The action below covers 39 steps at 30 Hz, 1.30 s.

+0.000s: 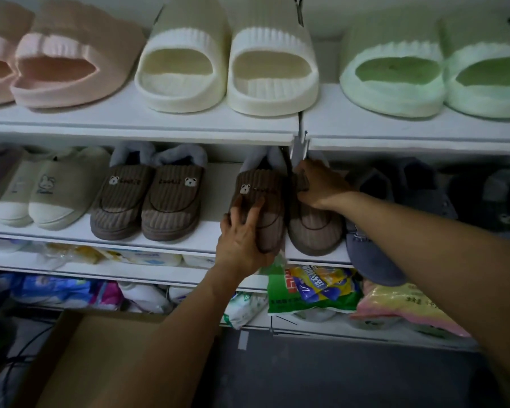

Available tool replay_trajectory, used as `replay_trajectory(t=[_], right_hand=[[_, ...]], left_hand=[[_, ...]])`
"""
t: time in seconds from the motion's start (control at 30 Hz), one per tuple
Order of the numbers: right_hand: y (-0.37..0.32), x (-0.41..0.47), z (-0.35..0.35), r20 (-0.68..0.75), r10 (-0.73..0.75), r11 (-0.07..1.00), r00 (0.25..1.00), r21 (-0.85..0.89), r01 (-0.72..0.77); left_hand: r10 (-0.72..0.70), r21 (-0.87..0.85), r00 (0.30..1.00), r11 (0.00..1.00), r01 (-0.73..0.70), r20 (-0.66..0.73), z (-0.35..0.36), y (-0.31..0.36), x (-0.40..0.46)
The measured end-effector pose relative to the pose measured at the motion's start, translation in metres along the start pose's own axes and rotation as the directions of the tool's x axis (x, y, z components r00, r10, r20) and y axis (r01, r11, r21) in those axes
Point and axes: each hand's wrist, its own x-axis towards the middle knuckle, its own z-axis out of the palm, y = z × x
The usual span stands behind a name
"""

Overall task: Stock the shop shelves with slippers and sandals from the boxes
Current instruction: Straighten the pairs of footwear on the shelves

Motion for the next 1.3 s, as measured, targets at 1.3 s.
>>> replay_trajectory(t=[1.3], right_hand=[[0.000, -0.152, 0.016, -0.304, -0.043, 0.999, 0.952, -0.024, 0.037]], left_hand=[[0.178, -0.167, 0.973, 0.965, -0.202, -0.150, -0.041, 0.054, -0.035]])
